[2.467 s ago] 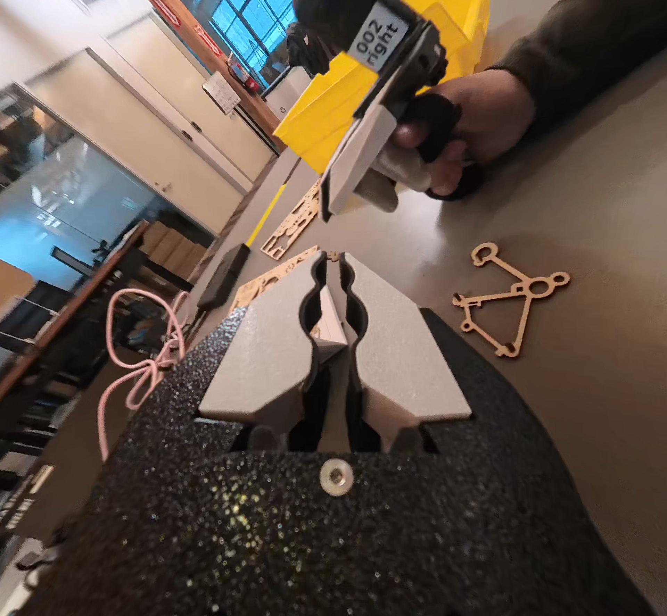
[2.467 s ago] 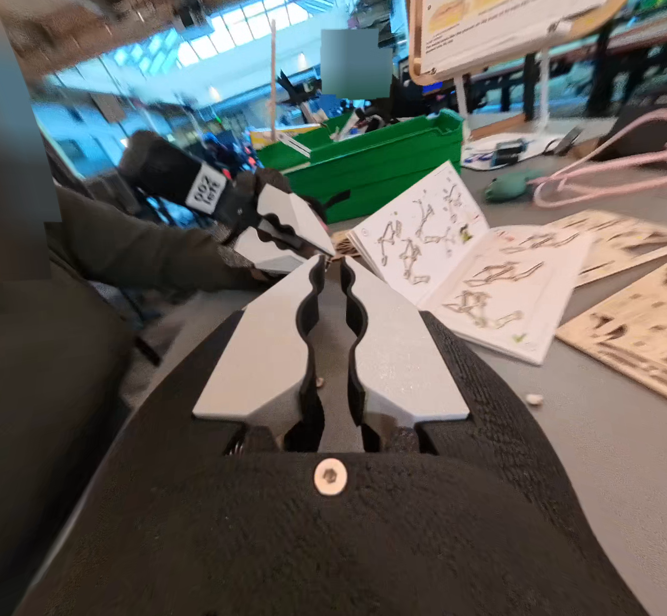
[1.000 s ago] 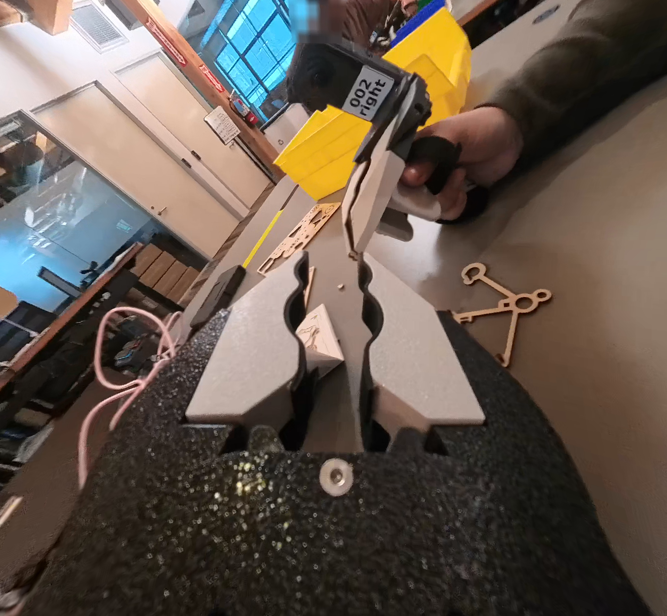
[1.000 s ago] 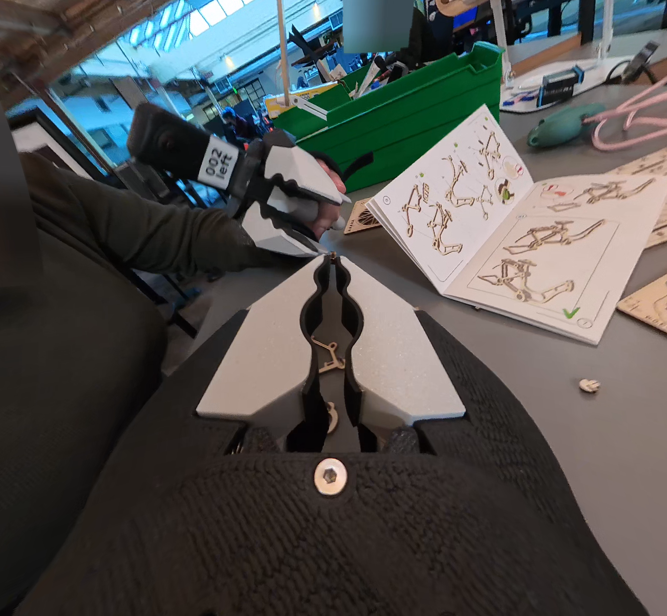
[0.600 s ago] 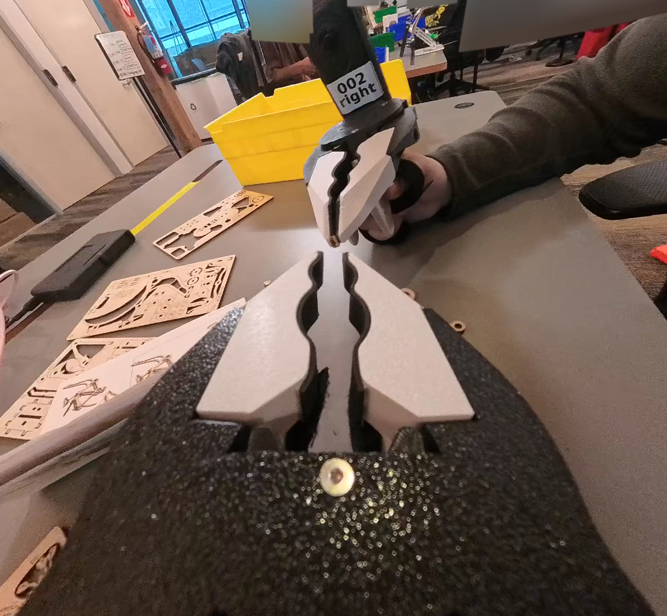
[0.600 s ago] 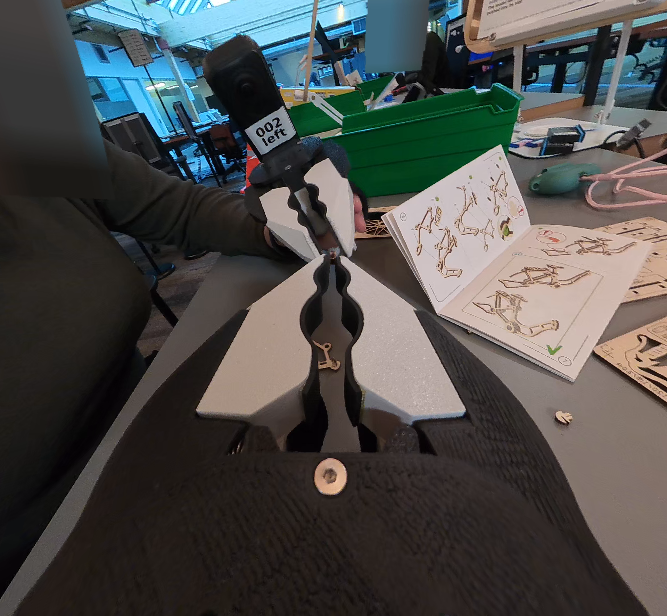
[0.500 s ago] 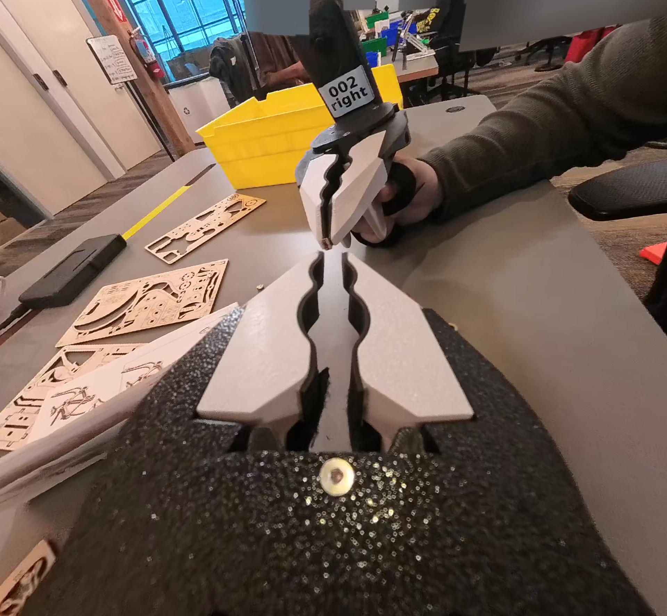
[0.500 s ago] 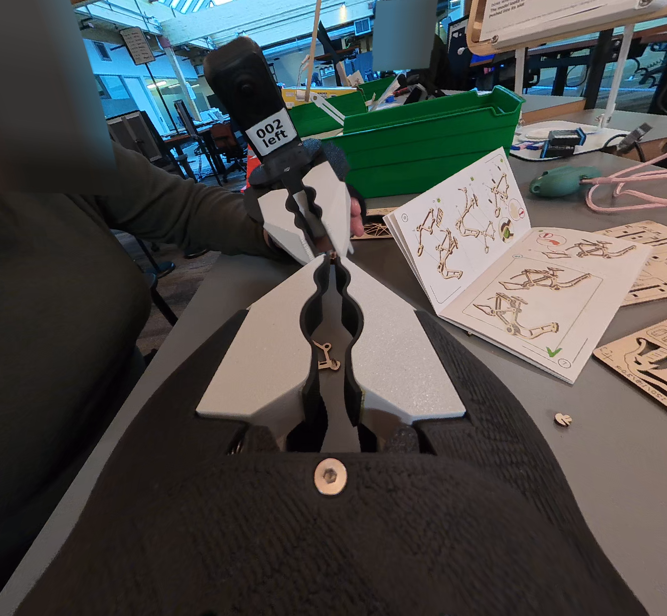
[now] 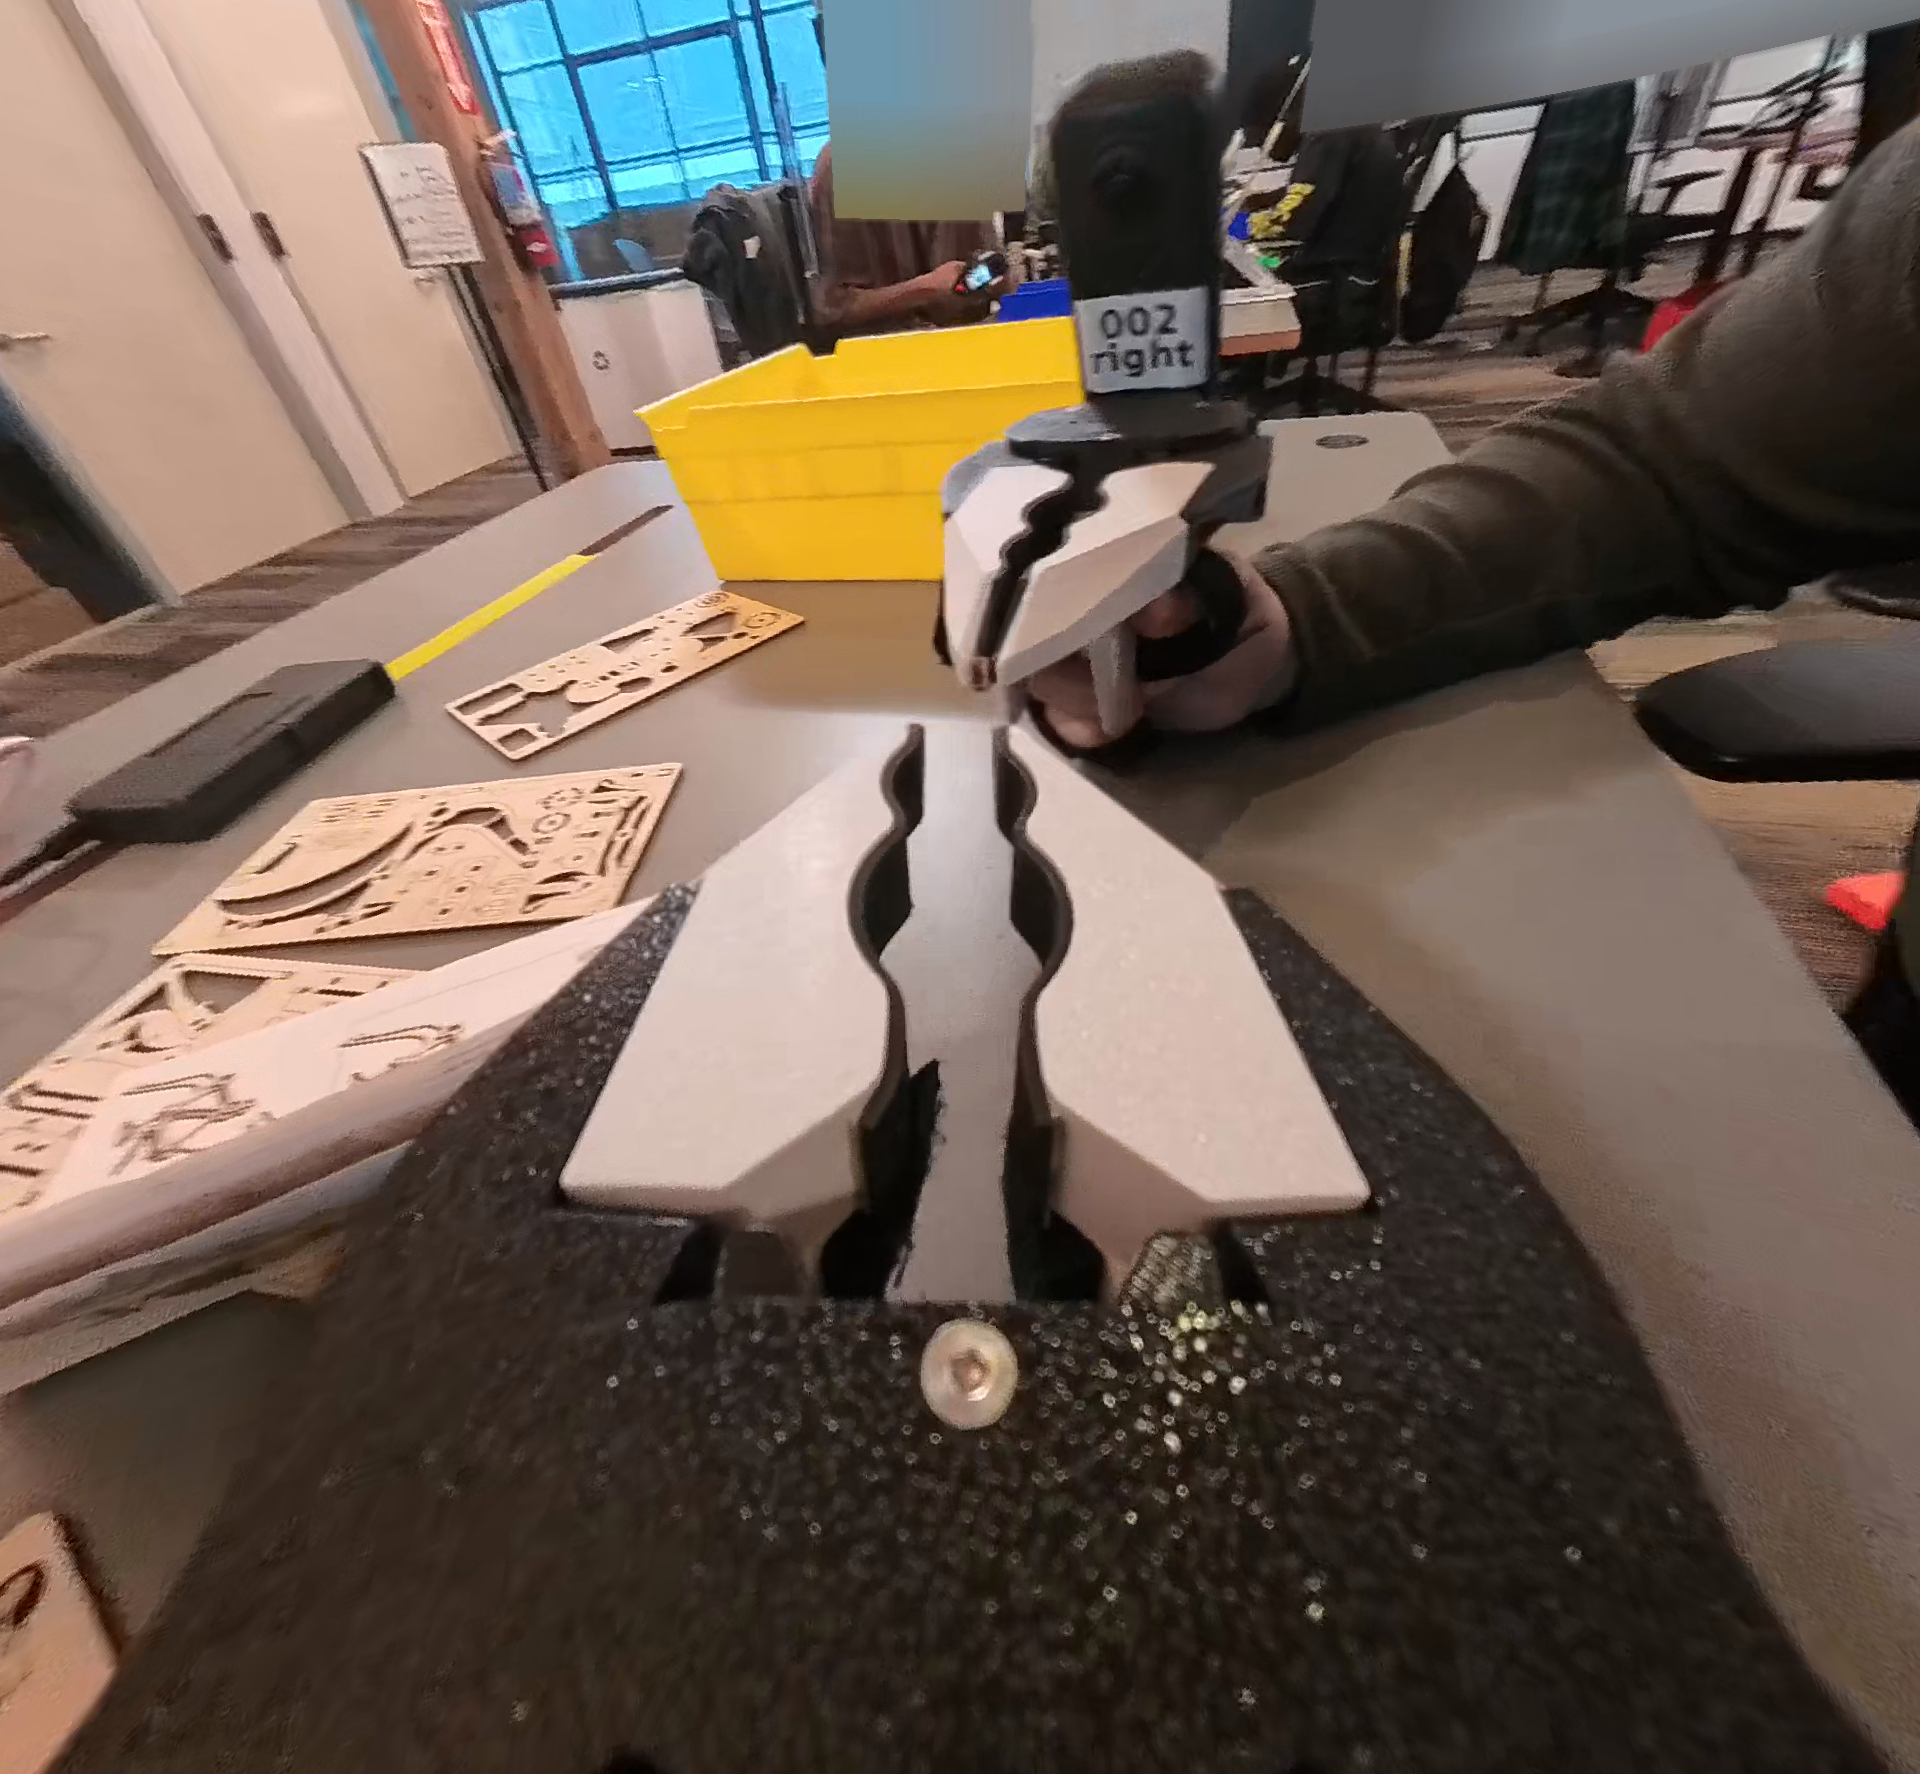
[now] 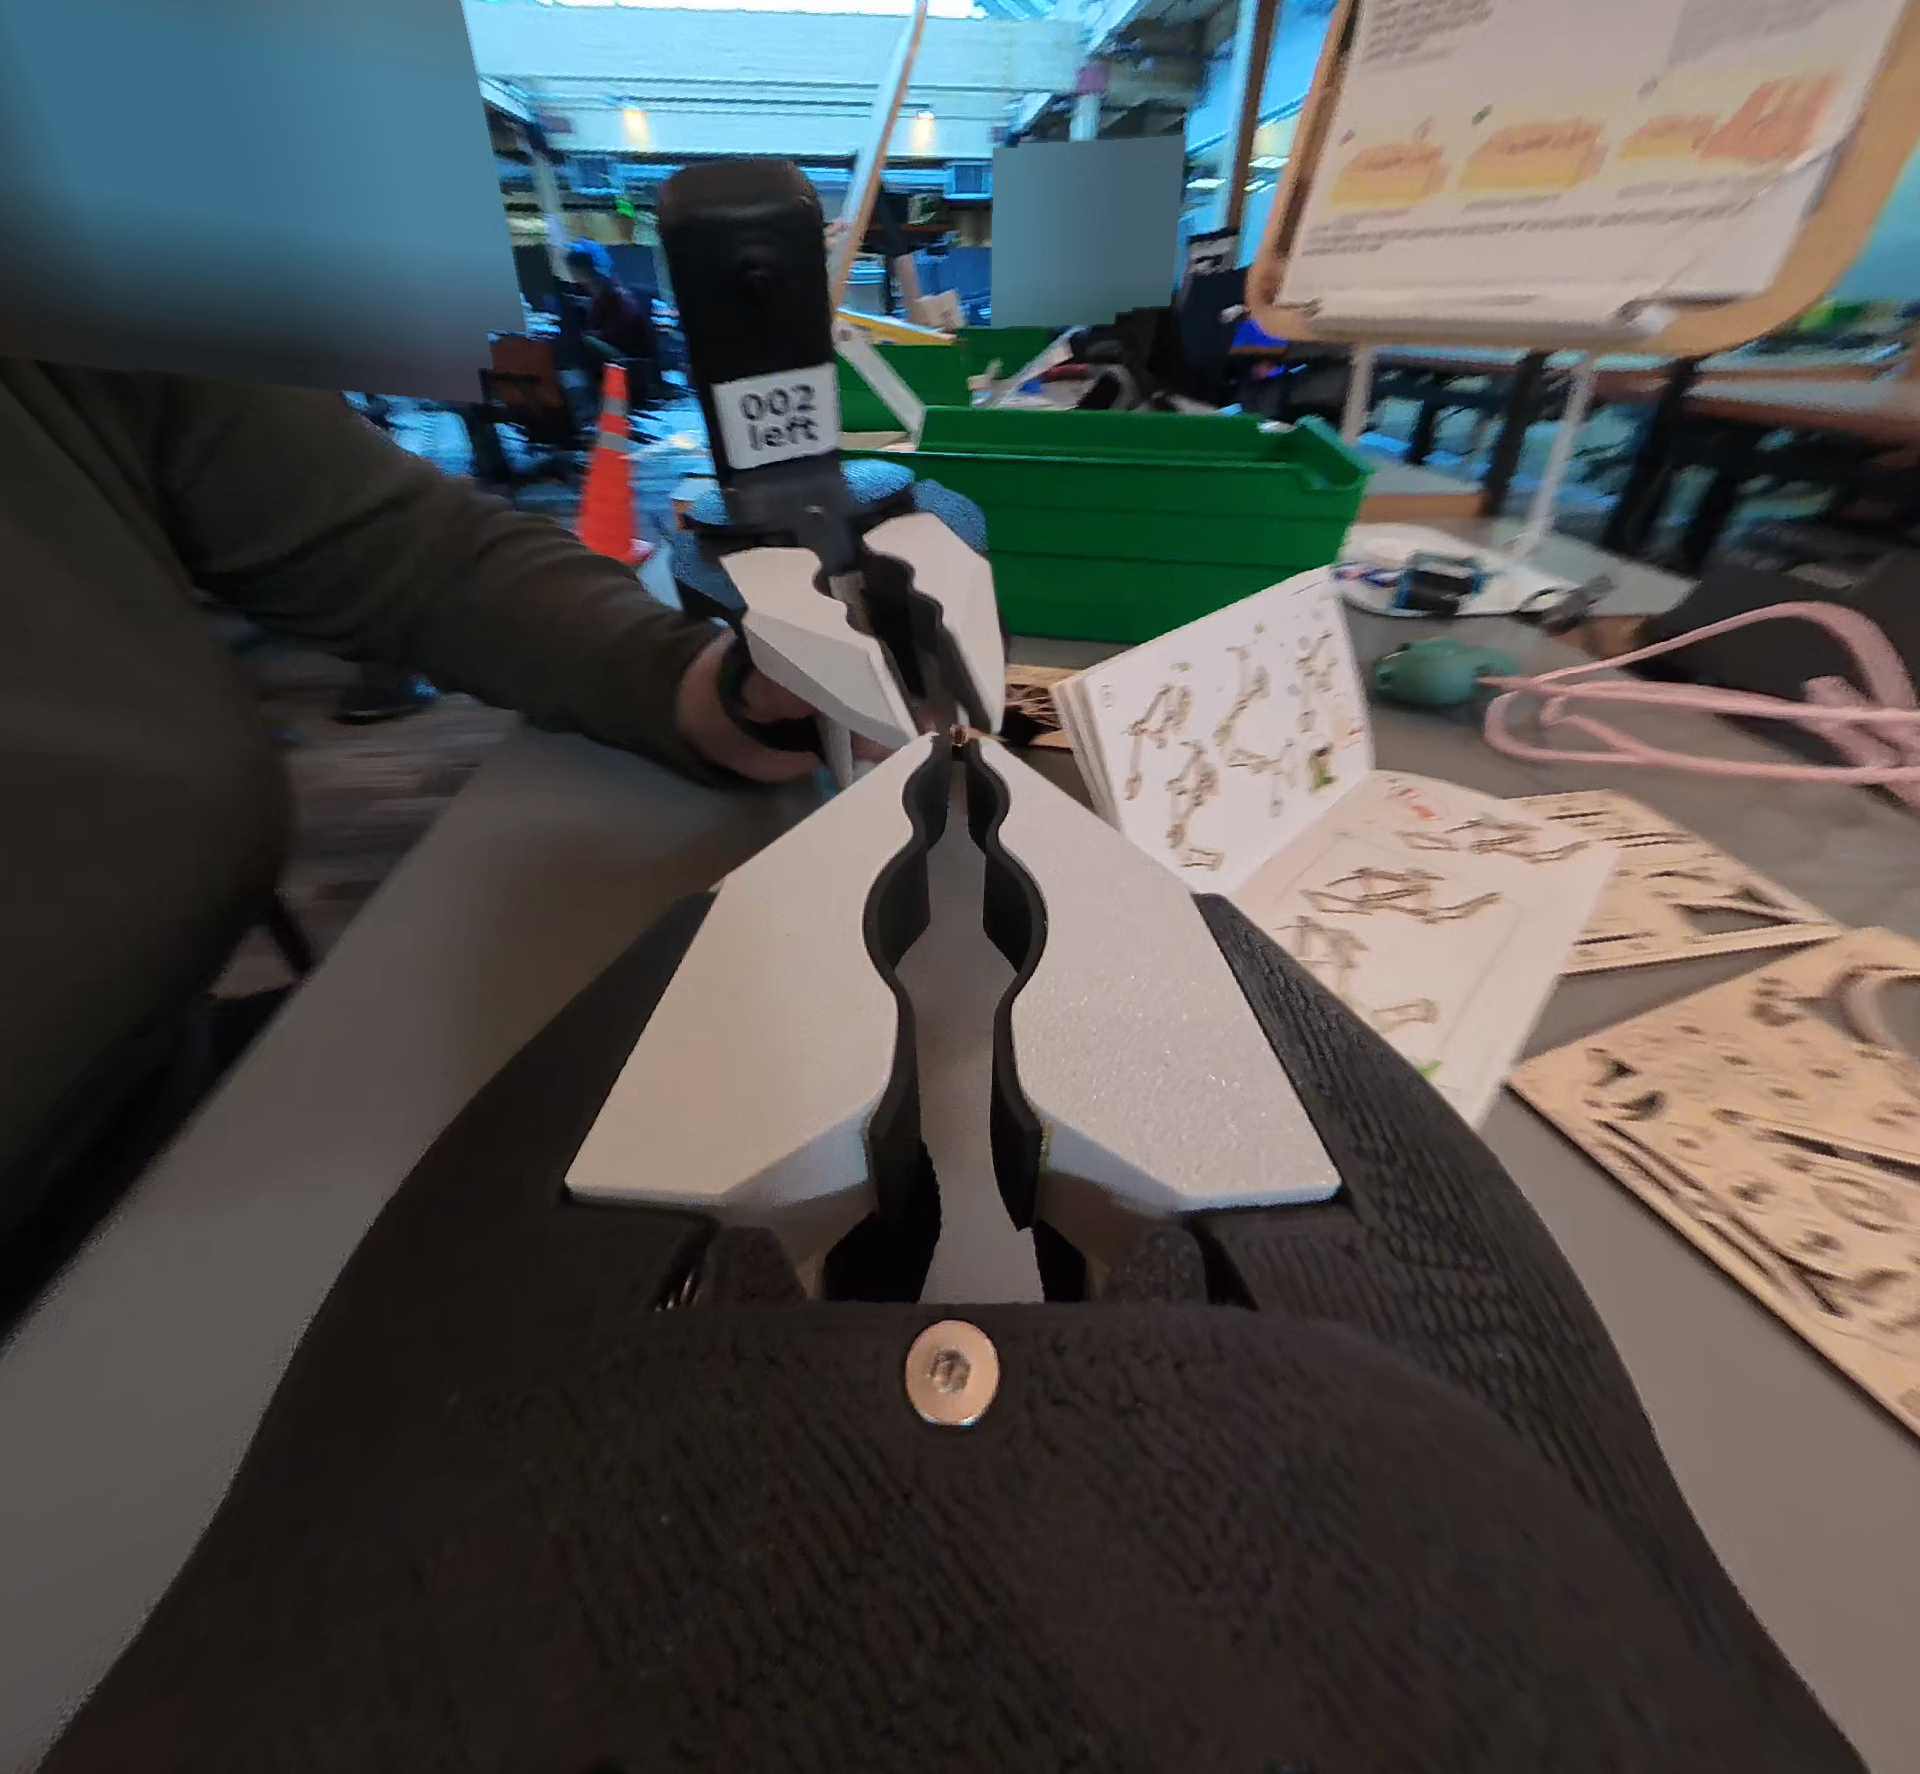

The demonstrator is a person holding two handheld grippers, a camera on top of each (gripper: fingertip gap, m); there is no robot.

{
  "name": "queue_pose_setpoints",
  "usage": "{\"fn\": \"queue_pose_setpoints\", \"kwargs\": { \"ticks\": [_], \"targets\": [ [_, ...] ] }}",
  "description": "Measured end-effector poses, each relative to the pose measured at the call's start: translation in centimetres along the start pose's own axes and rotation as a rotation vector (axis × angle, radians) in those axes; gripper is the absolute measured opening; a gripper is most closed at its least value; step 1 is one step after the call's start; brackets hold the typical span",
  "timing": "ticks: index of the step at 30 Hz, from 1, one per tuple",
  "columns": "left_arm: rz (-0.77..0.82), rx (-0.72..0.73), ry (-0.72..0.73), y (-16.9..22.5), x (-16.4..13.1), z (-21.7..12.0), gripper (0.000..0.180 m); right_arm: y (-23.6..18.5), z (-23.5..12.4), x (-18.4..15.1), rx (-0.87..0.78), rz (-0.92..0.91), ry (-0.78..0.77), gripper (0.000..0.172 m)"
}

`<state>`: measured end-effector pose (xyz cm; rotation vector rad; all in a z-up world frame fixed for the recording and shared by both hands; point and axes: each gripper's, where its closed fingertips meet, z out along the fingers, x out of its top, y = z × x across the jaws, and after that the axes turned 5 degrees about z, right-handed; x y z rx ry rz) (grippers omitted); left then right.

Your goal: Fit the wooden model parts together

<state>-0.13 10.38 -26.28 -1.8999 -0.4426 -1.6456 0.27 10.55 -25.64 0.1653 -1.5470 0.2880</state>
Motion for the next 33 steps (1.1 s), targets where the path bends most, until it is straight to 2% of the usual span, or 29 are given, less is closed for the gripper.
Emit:
{"fn": "queue_pose_setpoints", "kwargs": {
  "ticks": [4, 8, 14, 23, 29, 33],
  "targets": [
    [0.051, 0.112, -0.093, -1.7, -1.0, -0.2, 0.016, 0.6, -0.3, -0.2, -0.096, -0.108, -0.020, 0.000],
    [0.043, 0.199, -0.295, -3.4, -3.7, -0.5, 0.028, 0.5, 0.0, -1.0, -0.137, -0.244, -0.082, 0.000],
    [0.017, 0.241, -0.559, -5.2, -7.7, -2.2, 0.013, 0.6, 0.1, -1.5, -0.149, -0.285, -0.117, 0.000],
    [-0.053, 0.296, -0.715, -7.7, -10.8, -5.2, 0.005, 0.2, -0.1, -1.4, -0.130, -0.274, -0.104, 0.000],
    [-0.089, 0.334, -0.739, -8.8, -11.7, -6.1, 0.004, 0.0, -0.3, -1.3, -0.122, -0.271, -0.098, 0.000],
    [-0.055, 0.332, -0.744, -8.7, -12.0, -5.8, 0.004, 0.0, -0.2, -1.7, -0.135, -0.298, -0.126, 0.001]
  ]
}}
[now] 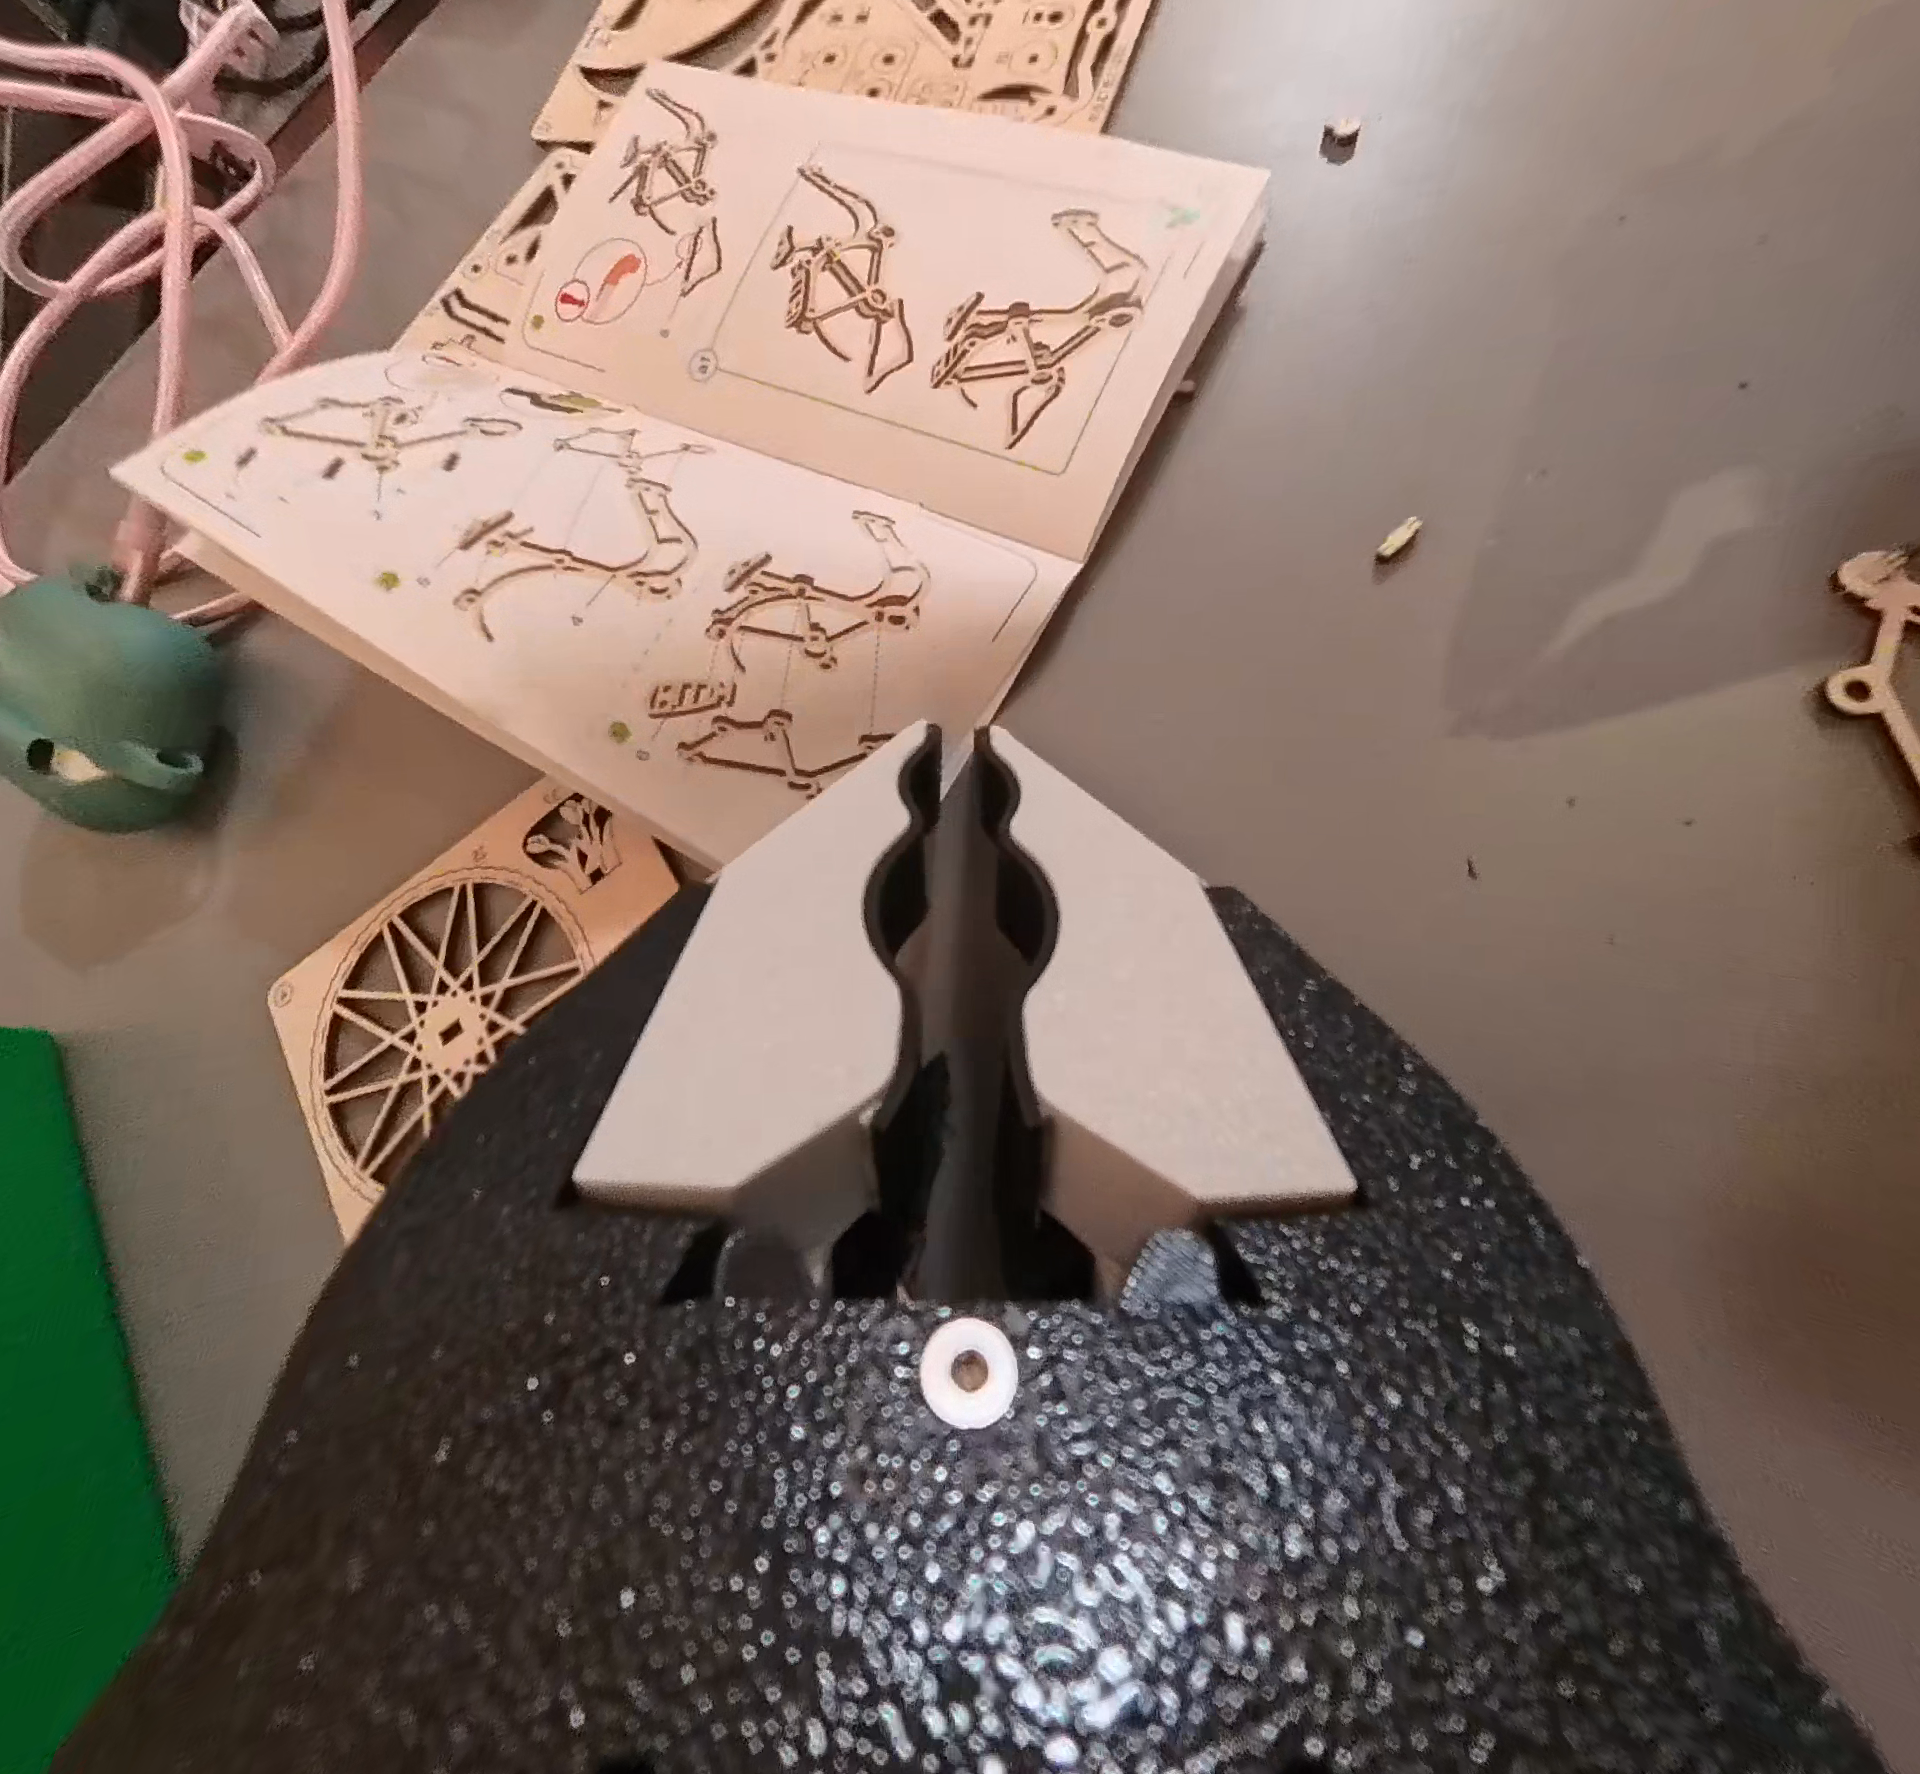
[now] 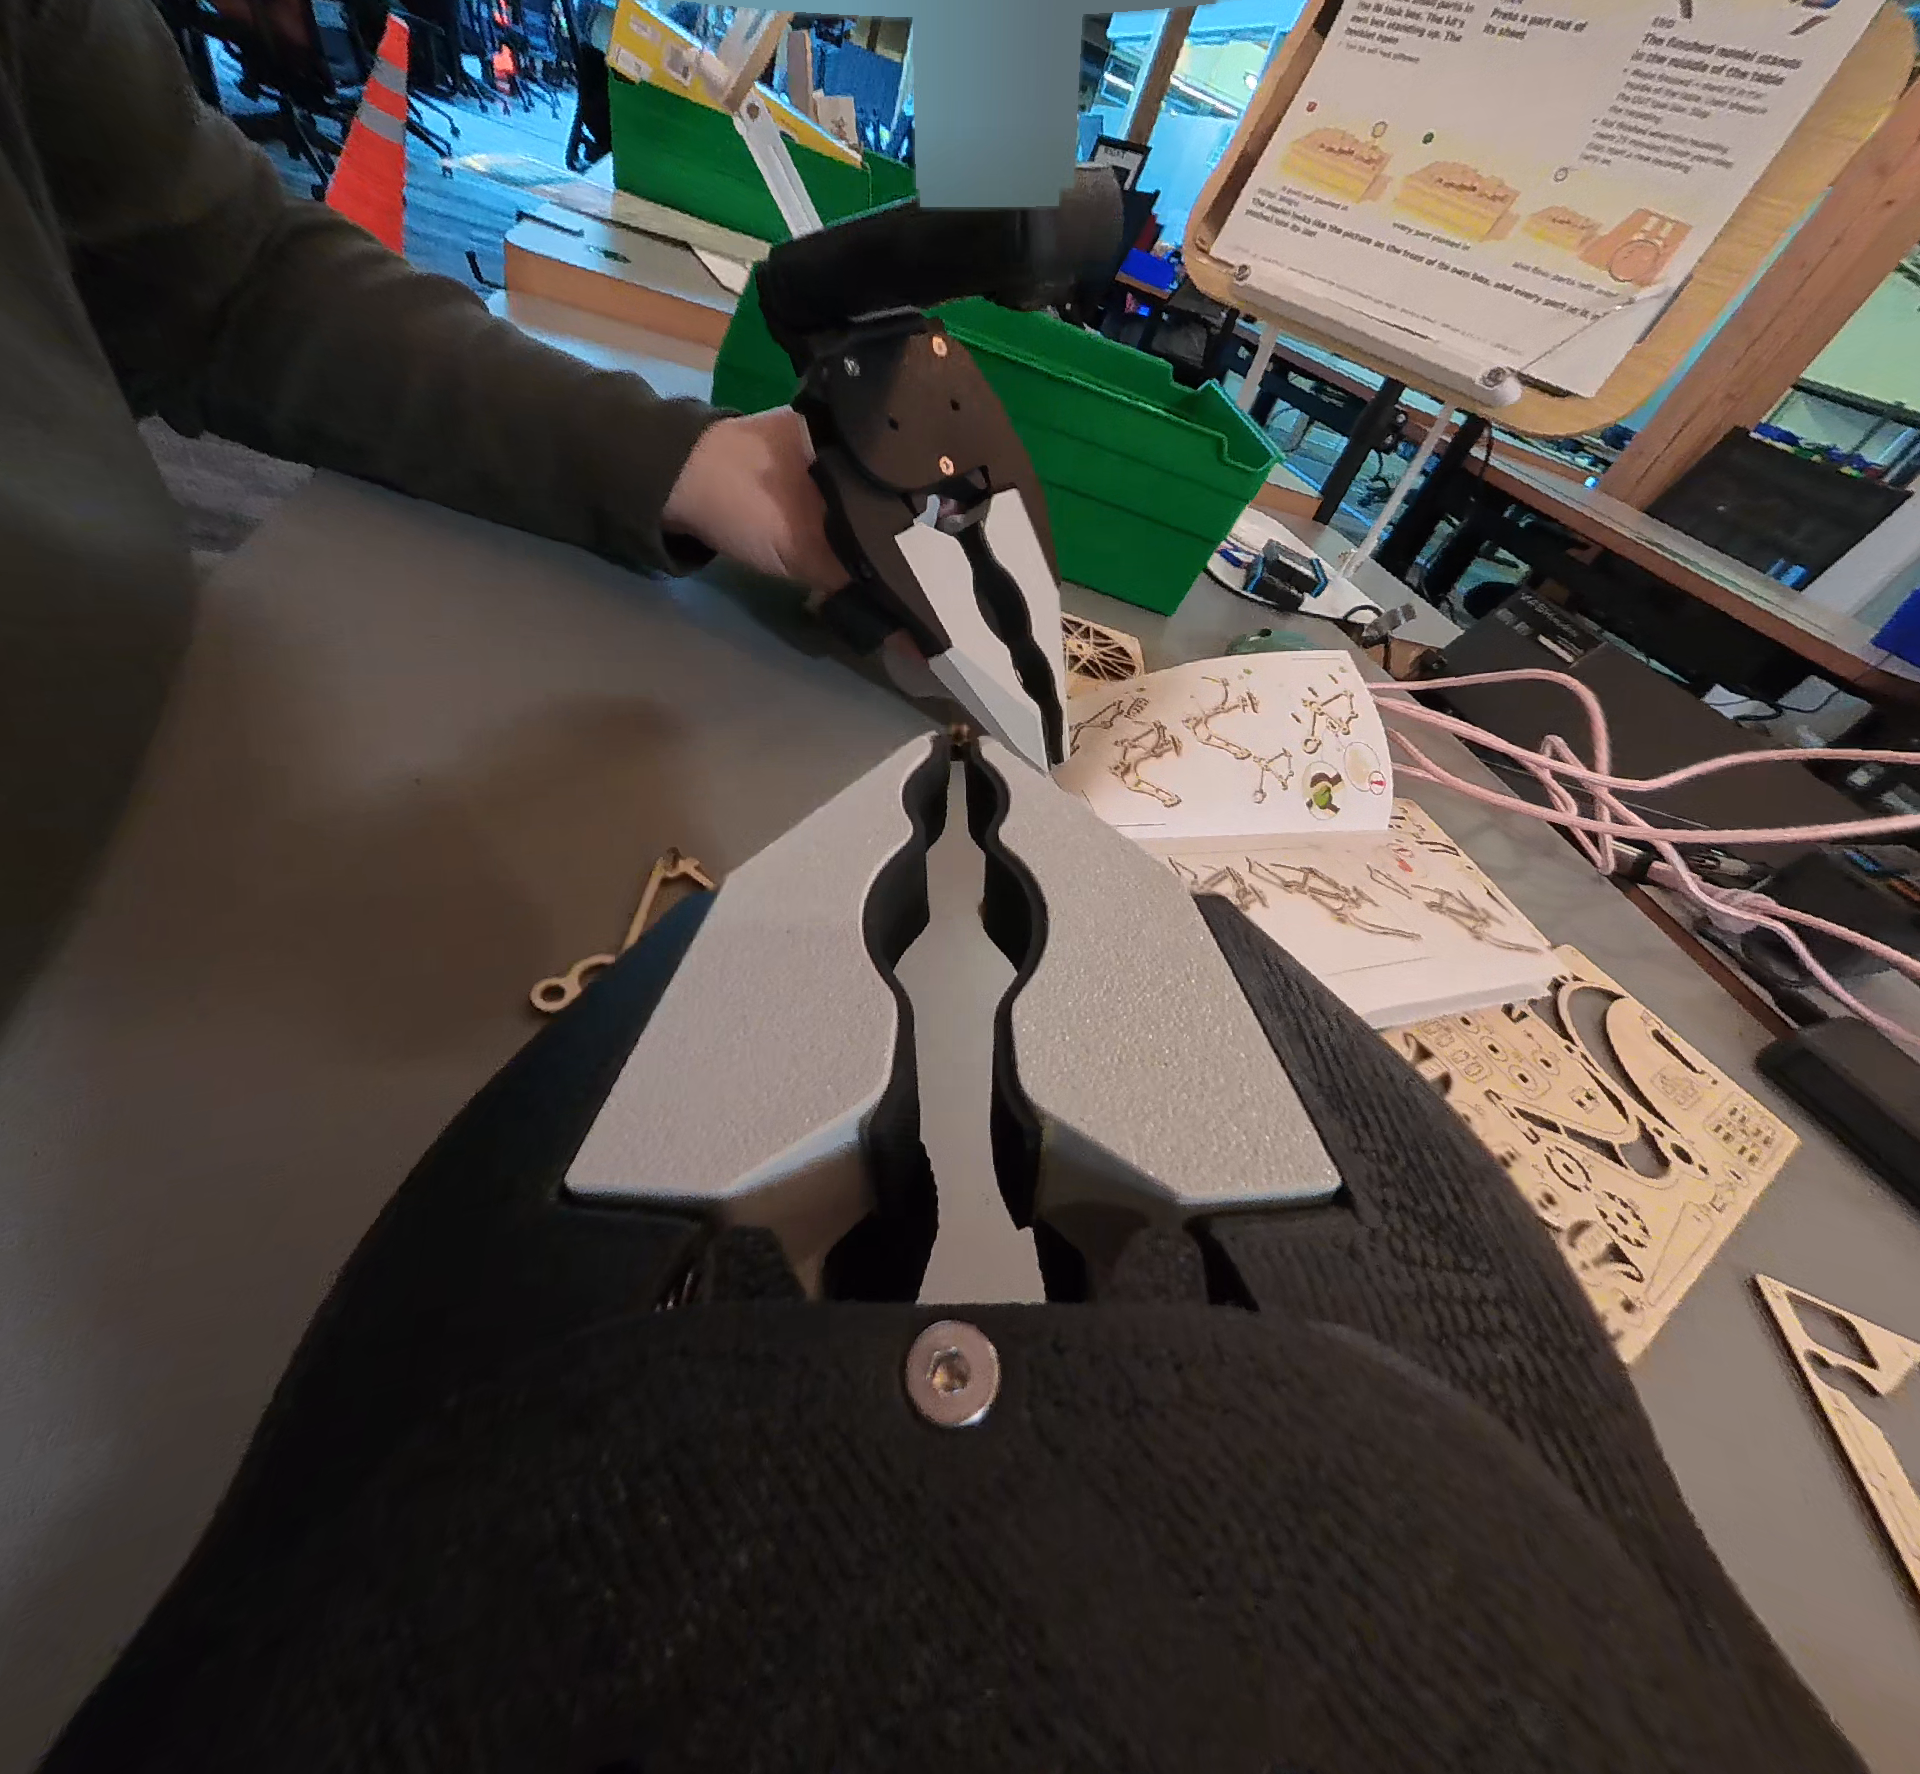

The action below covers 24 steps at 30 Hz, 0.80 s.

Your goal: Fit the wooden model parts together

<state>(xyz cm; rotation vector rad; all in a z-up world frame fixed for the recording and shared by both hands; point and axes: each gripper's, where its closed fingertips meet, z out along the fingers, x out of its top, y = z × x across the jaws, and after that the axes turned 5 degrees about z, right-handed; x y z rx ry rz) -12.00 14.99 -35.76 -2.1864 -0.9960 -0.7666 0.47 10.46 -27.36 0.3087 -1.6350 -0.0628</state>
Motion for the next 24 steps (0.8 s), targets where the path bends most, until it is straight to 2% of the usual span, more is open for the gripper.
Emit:
{"fn": "queue_pose_setpoints", "kwargs": {
  "ticks": [24],
  "targets": [
    [-0.041, -0.020, 0.037, 0.0, 0.3, 0.1, 0.000, -1.3, 0.3, -0.5, 0.057, -0.055, -0.039, 0.001]
  ]
}}
